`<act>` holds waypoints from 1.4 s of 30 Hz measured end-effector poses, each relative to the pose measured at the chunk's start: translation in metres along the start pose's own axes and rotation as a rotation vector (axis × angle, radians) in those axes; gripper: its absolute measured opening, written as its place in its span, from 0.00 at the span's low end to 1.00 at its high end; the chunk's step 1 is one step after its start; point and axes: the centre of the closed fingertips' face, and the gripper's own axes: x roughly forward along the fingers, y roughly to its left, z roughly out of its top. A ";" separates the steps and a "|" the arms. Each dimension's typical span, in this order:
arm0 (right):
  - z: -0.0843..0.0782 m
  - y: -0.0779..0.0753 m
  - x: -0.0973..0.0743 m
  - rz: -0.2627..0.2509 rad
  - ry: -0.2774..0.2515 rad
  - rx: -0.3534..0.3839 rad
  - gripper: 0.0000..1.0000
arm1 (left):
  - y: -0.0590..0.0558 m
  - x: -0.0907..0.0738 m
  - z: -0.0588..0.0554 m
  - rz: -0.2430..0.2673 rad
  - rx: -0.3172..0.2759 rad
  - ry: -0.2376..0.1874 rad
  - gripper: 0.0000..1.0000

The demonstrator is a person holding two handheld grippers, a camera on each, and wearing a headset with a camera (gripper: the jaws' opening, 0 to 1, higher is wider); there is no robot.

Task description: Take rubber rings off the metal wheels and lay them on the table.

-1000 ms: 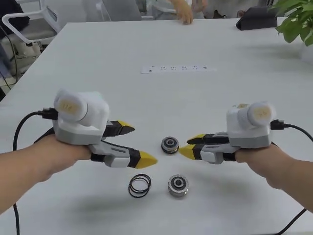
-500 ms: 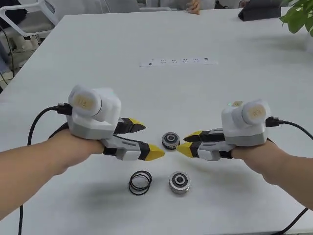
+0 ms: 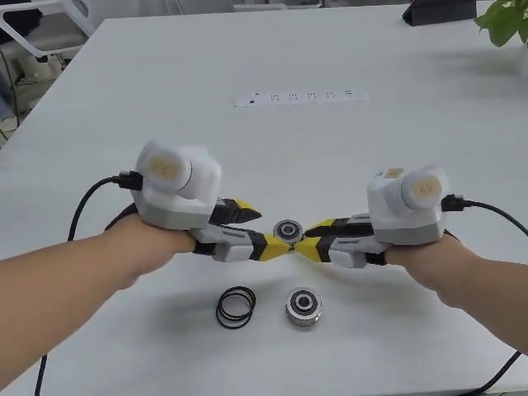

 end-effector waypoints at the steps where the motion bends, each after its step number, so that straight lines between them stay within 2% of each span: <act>1: 0.000 0.000 0.000 0.000 0.000 -0.003 0.16 | 0.000 0.001 0.000 0.000 -0.002 0.000 0.37; 13: 0.000 -0.002 0.001 -0.001 -0.012 -0.012 0.13 | -0.003 0.023 0.002 -0.017 0.019 0.022 0.23; 17: 0.000 -0.003 0.001 -0.002 -0.016 -0.008 0.13 | -0.001 0.028 0.000 -0.006 0.027 0.041 0.18; 21: 0.000 -0.004 0.002 -0.003 -0.018 -0.012 0.13 | 0.002 0.027 0.001 0.007 0.021 0.039 0.13; 25: 0.000 -0.005 0.002 -0.006 -0.020 -0.013 0.12 | 0.009 0.029 0.000 0.041 0.080 0.051 0.07; 27: 0.000 -0.004 0.002 -0.006 -0.022 -0.013 0.12 | 0.007 0.029 0.000 0.044 0.171 0.063 0.07; 32: 0.000 -0.003 0.002 -0.011 -0.027 -0.013 0.12 | 0.005 0.028 0.000 0.049 0.151 0.045 0.07; 35: -0.001 -0.004 0.001 -0.016 -0.023 -0.011 0.09 | 0.004 0.027 -0.001 0.059 0.143 0.021 0.07; 37: -0.003 -0.006 0.001 -0.022 -0.020 0.007 0.01 | 0.005 0.027 0.000 0.065 0.139 0.014 0.07; 38: -0.003 -0.005 0.000 -0.023 -0.024 0.033 0.00 | 0.006 0.027 -0.001 0.068 0.135 0.012 0.07; 42: -0.002 -0.006 0.000 -0.039 -0.020 0.056 0.00 | 0.007 0.028 0.000 0.084 0.128 0.010 0.07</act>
